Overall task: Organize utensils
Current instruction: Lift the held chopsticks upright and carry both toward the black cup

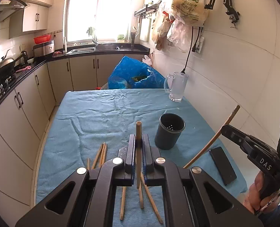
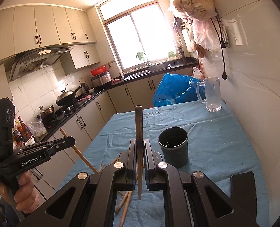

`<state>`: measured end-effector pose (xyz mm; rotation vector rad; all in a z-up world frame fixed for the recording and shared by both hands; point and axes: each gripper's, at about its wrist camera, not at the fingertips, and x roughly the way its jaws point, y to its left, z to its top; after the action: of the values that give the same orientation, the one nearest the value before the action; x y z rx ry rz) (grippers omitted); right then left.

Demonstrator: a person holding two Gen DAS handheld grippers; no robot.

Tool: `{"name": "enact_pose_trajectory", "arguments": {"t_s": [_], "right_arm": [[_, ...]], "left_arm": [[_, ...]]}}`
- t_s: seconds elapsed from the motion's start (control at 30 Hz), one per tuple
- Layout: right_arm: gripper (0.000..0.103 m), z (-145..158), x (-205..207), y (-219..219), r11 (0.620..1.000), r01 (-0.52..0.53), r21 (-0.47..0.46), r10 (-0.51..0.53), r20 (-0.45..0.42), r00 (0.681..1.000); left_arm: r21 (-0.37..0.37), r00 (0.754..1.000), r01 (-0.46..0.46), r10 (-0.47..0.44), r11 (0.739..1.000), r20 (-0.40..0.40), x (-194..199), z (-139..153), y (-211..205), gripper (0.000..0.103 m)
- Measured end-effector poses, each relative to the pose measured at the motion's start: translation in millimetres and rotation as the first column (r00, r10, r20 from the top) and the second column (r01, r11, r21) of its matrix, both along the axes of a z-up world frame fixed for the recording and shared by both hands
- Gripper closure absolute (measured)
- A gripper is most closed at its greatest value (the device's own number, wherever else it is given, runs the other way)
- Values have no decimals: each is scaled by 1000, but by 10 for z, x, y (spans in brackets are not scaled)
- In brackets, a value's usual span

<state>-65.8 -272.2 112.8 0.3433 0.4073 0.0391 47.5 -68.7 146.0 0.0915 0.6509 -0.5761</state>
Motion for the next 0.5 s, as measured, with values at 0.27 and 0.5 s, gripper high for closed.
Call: {"name": "enact_pose_trajectory", "arguments": {"t_s": [0.27, 0.5], "right_arm": [[95, -5, -6, -84, 1000, 12, 10, -12, -6, 1000], [95, 54, 20, -193, 999, 16, 33, -16, -10, 1000]], "left_arm": [[7, 1000, 16, -16, 1000, 0, -11, 25, -91, 97], [10, 999, 42, -42, 999, 12, 14, 145, -210, 97]]}}
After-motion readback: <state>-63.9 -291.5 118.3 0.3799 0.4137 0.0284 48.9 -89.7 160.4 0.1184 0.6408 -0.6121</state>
